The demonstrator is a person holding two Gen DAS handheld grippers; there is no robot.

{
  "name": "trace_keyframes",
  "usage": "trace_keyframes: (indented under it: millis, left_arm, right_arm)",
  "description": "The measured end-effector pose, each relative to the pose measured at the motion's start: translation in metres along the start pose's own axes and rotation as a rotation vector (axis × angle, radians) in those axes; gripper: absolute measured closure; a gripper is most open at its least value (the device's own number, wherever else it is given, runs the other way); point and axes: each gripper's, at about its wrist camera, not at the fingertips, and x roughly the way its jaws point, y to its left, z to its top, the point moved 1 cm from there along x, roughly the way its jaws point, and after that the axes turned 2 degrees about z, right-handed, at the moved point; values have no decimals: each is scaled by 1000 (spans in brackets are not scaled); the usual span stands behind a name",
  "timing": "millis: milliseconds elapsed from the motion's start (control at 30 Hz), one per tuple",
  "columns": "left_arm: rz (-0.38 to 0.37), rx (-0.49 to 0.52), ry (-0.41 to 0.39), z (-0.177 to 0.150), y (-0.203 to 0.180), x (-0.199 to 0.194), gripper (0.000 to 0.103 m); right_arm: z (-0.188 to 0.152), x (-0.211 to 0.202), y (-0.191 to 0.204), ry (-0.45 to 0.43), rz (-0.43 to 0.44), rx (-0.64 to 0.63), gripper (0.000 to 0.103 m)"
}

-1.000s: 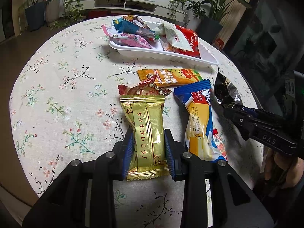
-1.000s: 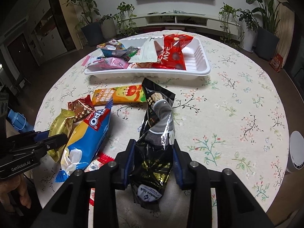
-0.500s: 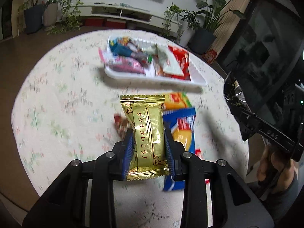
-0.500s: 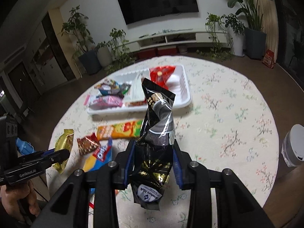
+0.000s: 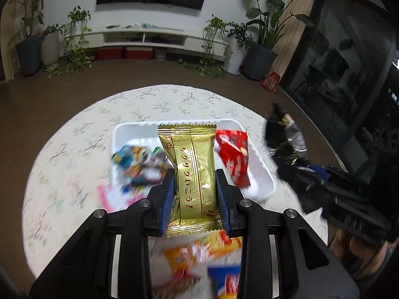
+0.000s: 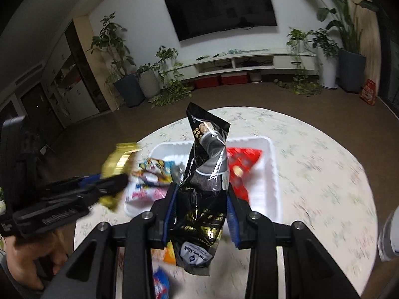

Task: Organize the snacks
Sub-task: 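Carry the gold bar and black bag into the white tray and release both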

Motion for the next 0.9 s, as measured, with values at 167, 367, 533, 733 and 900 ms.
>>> trace_keyframes:
  millis: [167,367,533,733,900]
  left_arm:
    - [32,11,57,20,4,49,74]
    - [77,14,120,26,14,94,74]
    - [91,24,138,18,18,110,74]
    - [112,18,136,19,26,121,74]
    - [117,20,124,20,28,120,71]
  right_arm:
    - [16,47,0,70,-9,-36,65]
    - [17,86,-10,143,-64,-67,65]
    - [16,99,-16,173,-106,-84,65]
    - [13,101,-15,177,-116,-97,64]
    - [12,98,-13,177,-125,-96,63]
